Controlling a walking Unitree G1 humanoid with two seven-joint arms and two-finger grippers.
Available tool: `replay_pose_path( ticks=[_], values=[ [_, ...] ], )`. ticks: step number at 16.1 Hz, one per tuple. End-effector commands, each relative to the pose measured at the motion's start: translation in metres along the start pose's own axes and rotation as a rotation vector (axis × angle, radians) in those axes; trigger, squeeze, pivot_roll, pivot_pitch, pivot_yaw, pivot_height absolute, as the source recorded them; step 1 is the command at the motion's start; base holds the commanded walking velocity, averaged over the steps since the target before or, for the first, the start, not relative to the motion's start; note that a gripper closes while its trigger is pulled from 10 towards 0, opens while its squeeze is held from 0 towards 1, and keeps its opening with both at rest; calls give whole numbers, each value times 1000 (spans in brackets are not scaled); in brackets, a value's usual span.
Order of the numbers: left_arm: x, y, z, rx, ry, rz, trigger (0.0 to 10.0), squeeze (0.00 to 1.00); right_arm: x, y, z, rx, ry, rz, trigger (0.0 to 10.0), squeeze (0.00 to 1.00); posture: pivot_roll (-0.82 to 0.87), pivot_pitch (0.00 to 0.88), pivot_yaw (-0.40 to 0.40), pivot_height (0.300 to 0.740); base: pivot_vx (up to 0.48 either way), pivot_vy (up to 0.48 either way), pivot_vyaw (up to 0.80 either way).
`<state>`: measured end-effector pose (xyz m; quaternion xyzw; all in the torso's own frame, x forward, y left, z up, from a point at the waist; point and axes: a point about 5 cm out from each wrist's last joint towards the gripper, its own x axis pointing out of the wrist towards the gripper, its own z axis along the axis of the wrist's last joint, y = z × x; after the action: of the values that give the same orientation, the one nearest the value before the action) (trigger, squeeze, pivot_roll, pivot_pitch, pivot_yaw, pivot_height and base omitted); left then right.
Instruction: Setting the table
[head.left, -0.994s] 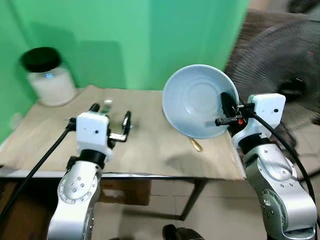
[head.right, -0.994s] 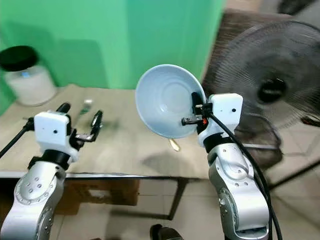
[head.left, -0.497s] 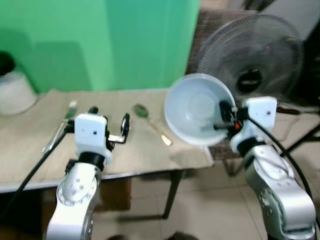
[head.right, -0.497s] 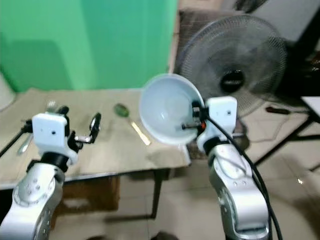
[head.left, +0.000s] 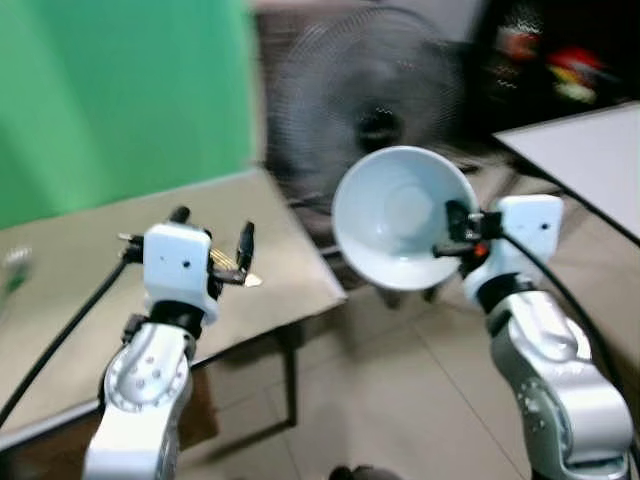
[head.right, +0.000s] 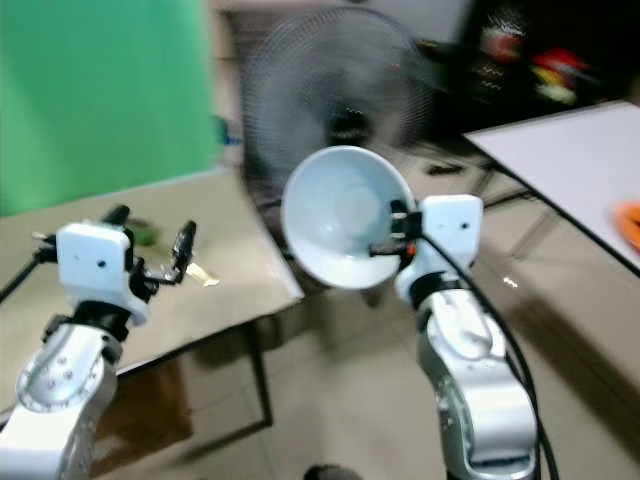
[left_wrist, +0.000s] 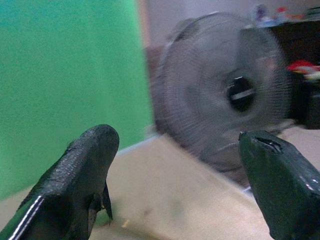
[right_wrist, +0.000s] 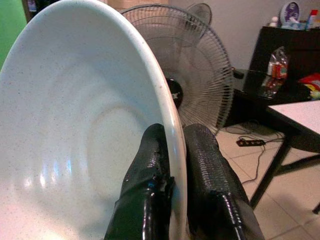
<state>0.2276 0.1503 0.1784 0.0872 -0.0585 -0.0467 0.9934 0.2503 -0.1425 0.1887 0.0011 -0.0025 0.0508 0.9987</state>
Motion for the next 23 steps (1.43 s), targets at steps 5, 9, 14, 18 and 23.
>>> replay_pose_path(
  ticks=[5, 9, 14, 18, 23],
  values=[
    [8, -1, 7, -171, -96, 164, 10000, 0, -1, -6, 27, 19, -185, -181, 10000, 0, 17, 0, -12, 740, 0, 0, -800],
    [8, -2, 6, -274, -64, 208, 10000, 0, -1, -4, 21, 79, -157, -182, 10000, 0, 23, 0, -12, 740, 0, 0, -800],
    [5, 0, -11, -253, 45, 219, 10000, 0, -5, -7, 16, 65, -146, -205, 10000, 0, 12, 0, -2, 740, 0, 0, -800],
    [-3, -2, -16, -74, 25, 71, 10000, 0, -14, -32, -2, 25, -76, -369, 10000, 0, 5, 0, -1, 740, 0, 0, -800],
    [-5, -4, -17, -124, 35, -52, 10000, 0, -16, -28, -12, 40, 7, -157, 10000, 0, 18, 0, -3, 740, 0, 0, -800]
  ],
)
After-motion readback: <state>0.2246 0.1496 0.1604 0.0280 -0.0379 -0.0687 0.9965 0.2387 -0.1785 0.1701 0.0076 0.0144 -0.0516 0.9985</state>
